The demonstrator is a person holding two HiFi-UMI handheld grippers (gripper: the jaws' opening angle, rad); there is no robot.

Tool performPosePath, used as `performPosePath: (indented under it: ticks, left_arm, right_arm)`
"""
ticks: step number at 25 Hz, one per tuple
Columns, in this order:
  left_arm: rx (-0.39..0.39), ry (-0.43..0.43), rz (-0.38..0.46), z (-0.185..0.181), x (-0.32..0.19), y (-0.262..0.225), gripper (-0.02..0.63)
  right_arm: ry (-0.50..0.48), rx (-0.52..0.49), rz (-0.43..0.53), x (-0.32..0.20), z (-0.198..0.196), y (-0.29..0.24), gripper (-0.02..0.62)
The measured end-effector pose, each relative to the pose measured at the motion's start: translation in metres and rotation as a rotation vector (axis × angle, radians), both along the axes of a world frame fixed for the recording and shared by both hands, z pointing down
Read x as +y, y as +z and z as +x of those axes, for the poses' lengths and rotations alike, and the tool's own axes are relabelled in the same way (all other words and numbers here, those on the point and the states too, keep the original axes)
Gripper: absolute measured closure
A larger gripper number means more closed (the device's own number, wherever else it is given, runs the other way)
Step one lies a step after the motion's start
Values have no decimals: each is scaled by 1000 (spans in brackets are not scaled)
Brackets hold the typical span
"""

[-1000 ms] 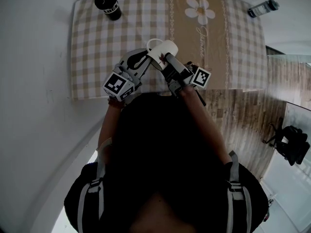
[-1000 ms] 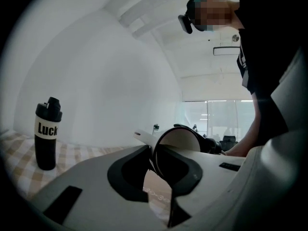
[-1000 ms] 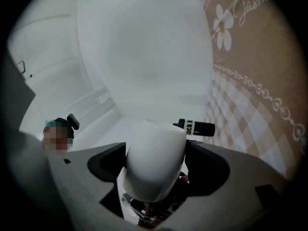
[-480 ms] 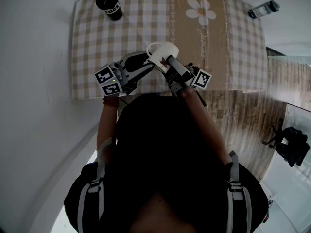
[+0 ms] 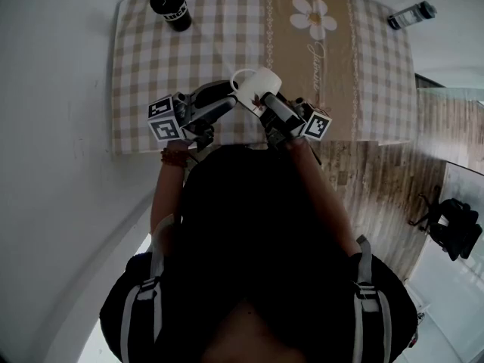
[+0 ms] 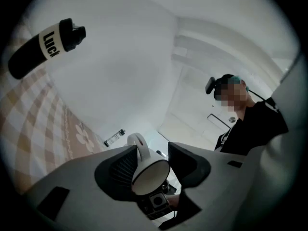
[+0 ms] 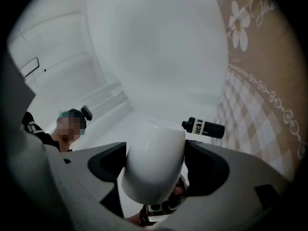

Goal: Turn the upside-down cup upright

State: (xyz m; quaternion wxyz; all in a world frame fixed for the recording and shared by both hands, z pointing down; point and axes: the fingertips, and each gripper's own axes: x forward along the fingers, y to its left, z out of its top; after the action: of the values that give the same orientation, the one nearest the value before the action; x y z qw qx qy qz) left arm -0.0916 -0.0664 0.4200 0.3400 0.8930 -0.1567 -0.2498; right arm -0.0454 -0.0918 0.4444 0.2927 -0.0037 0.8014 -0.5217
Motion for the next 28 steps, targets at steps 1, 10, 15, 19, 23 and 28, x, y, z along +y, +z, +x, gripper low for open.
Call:
performPosePath:
  ticks: [1, 10, 15, 19, 23, 28]
  left_arm:
    - [23, 1, -16, 0, -2, -2, 402]
    - [-159, -57, -45, 3, -7, 19, 508]
    - [-307, -97, -56, 3, -7, 30, 523]
    - [-401, -130, -31, 1, -8, 38, 537]
    - [-450, -175, -43, 3, -15, 44, 543]
    - [-561, -184, 39, 17, -17, 43, 551]
  right_arm:
    - [-3, 9, 17, 2, 0, 1, 212]
    - [-10, 191, 225, 12, -1, 2, 212]
    - [-44, 400, 364, 21, -4, 20, 212]
    - [-15, 513, 434, 25, -6, 28, 218]
    - [63, 650, 559, 21, -1, 27, 219]
    - [96, 795, 776, 20, 8, 20, 219]
